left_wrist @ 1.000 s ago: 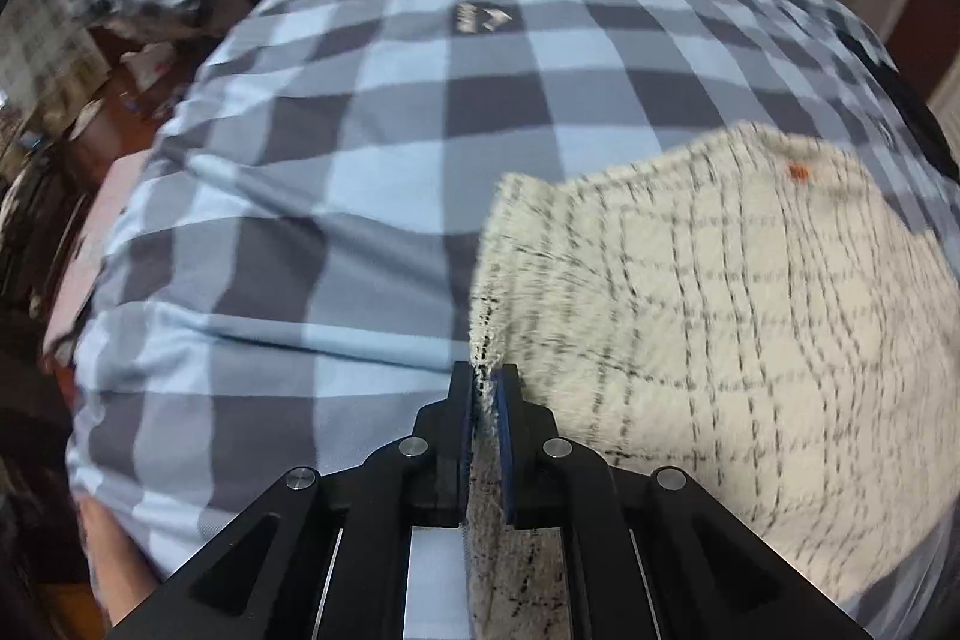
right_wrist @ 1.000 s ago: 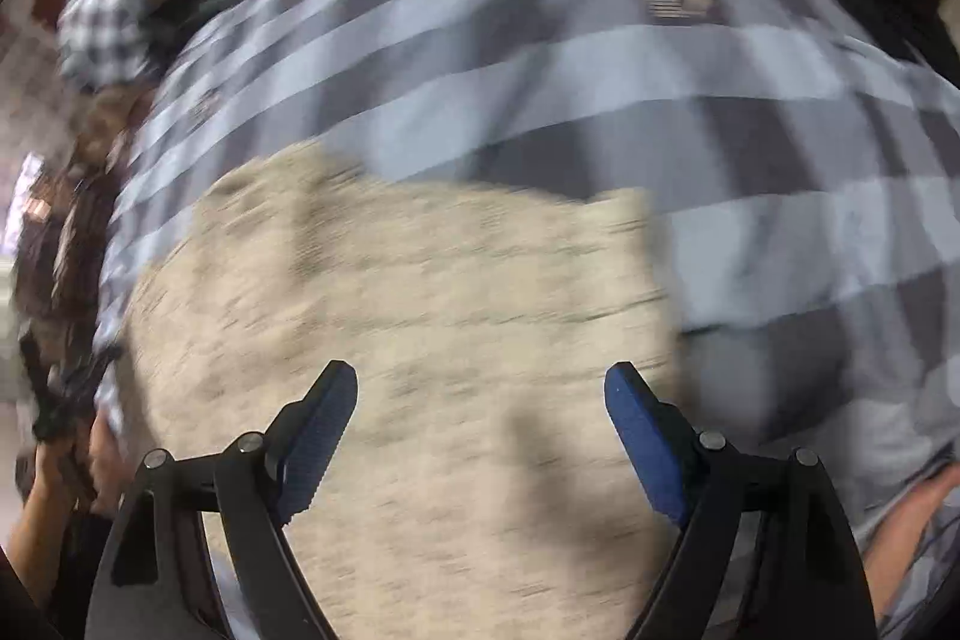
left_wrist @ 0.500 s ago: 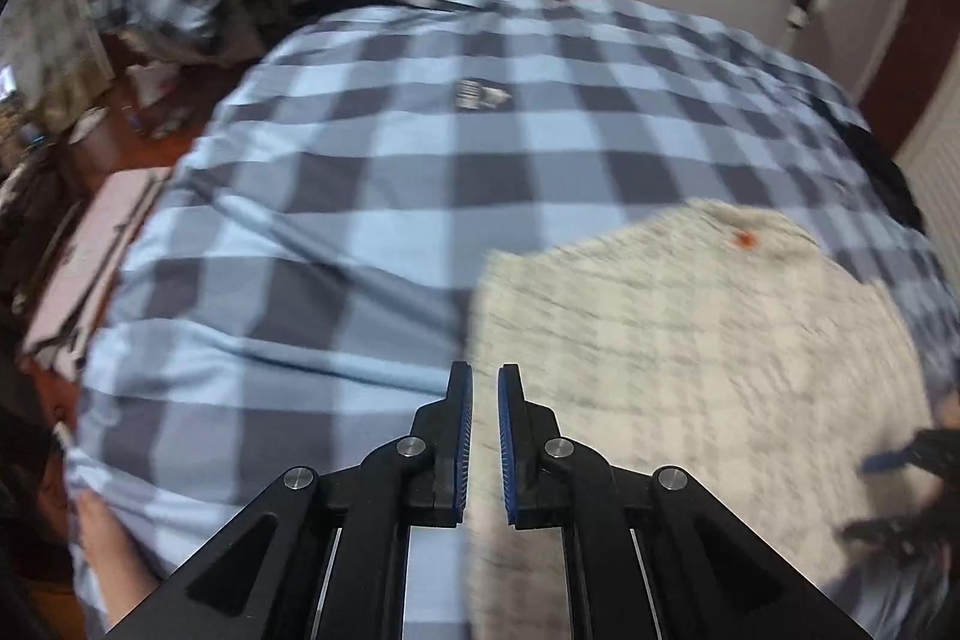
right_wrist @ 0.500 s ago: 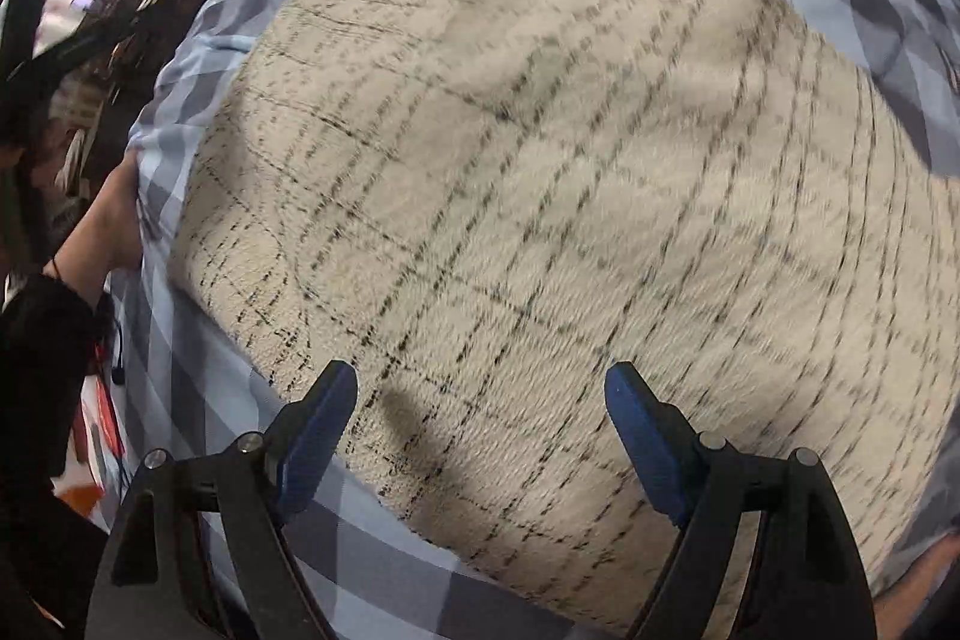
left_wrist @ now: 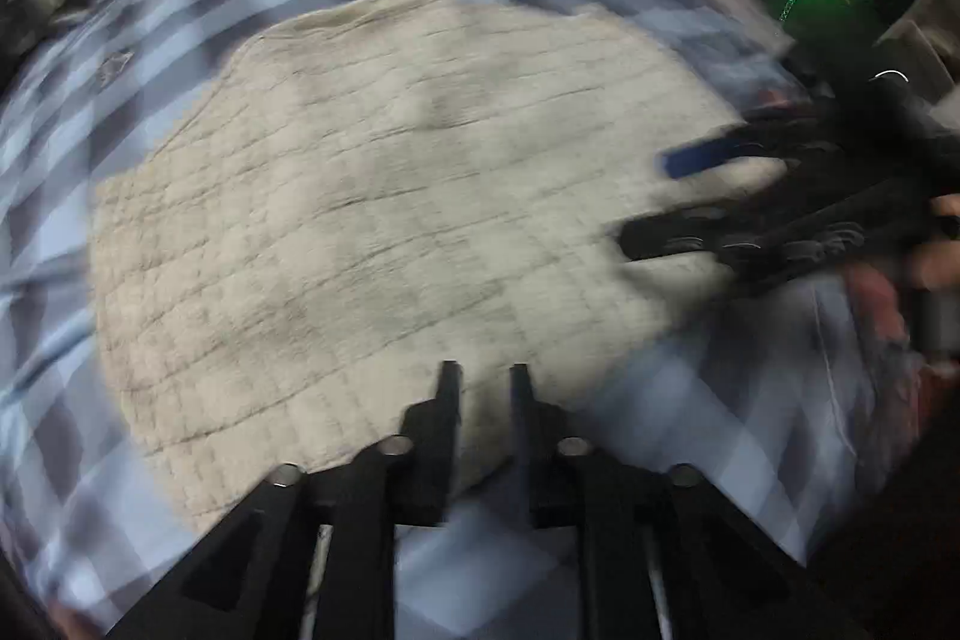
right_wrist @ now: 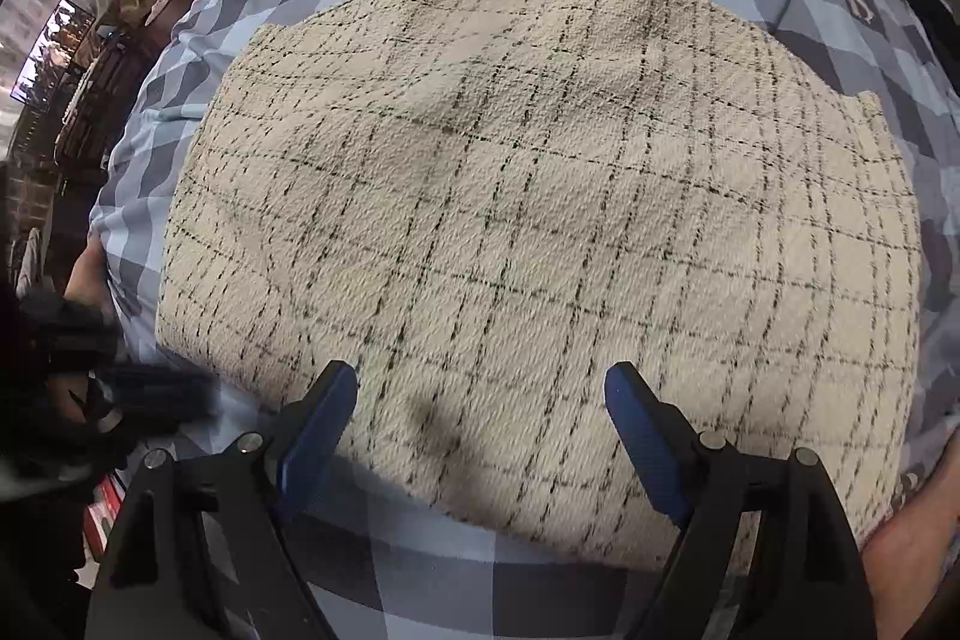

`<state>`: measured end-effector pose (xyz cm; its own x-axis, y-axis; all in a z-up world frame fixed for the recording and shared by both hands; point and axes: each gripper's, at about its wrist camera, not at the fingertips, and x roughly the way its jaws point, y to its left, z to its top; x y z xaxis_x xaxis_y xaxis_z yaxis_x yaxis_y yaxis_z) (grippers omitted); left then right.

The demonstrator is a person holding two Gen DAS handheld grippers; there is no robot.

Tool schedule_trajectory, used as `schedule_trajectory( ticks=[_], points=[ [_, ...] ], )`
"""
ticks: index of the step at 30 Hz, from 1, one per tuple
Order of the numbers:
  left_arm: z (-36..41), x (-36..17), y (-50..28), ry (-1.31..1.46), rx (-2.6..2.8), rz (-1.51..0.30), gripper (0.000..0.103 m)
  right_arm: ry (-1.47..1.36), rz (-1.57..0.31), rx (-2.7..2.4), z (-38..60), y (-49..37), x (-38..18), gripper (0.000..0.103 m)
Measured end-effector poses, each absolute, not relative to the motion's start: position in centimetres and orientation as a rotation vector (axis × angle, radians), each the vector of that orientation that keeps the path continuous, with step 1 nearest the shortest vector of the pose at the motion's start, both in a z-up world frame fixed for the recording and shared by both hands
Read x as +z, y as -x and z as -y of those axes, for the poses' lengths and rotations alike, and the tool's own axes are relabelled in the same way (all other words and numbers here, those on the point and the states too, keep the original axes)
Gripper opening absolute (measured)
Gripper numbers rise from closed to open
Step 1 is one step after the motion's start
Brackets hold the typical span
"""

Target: Fold small clothes

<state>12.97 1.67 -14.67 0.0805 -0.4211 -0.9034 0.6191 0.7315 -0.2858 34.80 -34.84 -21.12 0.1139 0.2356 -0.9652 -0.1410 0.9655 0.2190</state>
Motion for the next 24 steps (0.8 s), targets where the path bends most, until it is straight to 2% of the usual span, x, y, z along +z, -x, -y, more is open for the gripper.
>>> schedule_trajectory(
  ticks=[1,2,3,4,5,12,18,20,24],
  points=[
    [-2.3,-14.9,-13.6,-0.085,-0.813,-1.315,0.08,-0.083,-1.431,0.27,35.0,-34.5,-21.1,0.082],
    [-2.5,-14.7,-13.8,-0.095,-0.782,-1.297,0.098,-0.088,-1.435,0.266,35.2,-34.2,-21.2,0.082],
    [-2.2,-14.2,-13.5,-0.215,-0.713,-1.221,0.103,-0.099,-1.441,0.257,35.3,-34.2,-21.3,0.082],
    [-1.8,-13.7,-12.9,-0.375,-0.634,-1.114,0.103,-0.113,-1.442,0.247,35.6,-34.0,-21.4,0.082],
    [-1.8,-13.7,-12.8,-0.396,-0.627,-1.099,0.103,-0.129,-1.443,0.234,35.9,-34.0,-21.5,0.082],
    [-2.2,-17.9,-13.8,-0.274,-0.582,-1.209,0.103,-0.36,-1.393,0.263,37.9,-34.0,-21.6,0.083],
    [-3.8,-25.9,-15.4,-0.335,-0.442,-1.403,0.103,-0.09,-1.454,0.331,34.7,-34.2,-25.4,0.083],
    [-5.2,-26.8,-15.9,-0.265,-0.483,-1.404,0.103,-0.066,-1.42,0.371,35.8,-33.5,-25.5,0.083],
    [-4.7,-26.7,-16.4,-0.304,-0.488,-1.372,0.103,-0.007,-1.423,0.237,42.2,-32.3,-24.9,0.082]
  ],
)
